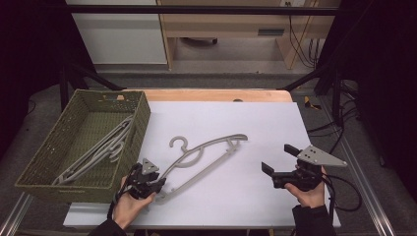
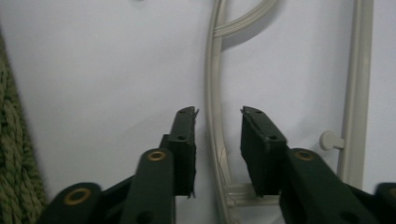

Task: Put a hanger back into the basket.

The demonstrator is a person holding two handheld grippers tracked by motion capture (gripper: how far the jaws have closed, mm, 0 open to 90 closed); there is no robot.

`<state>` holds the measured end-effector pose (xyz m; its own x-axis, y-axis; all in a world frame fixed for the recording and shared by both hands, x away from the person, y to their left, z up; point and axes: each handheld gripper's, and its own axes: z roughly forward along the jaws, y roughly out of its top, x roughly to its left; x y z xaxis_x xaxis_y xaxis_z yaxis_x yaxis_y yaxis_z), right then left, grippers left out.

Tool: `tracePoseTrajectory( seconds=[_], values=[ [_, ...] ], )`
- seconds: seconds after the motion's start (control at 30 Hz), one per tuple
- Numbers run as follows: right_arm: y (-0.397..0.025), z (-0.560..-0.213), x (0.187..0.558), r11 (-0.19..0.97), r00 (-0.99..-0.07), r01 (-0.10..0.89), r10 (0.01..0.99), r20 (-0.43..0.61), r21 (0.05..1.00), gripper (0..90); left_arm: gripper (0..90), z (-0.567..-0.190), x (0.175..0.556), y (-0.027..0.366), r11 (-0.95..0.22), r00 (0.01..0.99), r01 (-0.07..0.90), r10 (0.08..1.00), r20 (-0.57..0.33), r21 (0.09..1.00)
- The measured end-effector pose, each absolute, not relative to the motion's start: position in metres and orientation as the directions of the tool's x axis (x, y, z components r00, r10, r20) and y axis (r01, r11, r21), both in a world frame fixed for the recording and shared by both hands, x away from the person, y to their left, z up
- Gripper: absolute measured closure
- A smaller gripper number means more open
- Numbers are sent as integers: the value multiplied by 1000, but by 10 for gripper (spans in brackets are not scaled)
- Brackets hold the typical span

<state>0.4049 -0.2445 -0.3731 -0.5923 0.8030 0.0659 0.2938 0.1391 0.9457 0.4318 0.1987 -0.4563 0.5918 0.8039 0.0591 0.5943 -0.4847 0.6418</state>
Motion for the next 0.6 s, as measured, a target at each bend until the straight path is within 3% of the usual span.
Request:
tracePoseTrajectory(
  seconds=[0.2,0.6],
  values=[
    [-244,-373,406,142,-593,295,802,64,945,11,607,-460,442,194,-523,624,596,779,59,609],
    [-244,-373,405,143,-596,294,801,64,945,11,667,-464,446,192,-520,619,623,784,38,585]
  ],
)
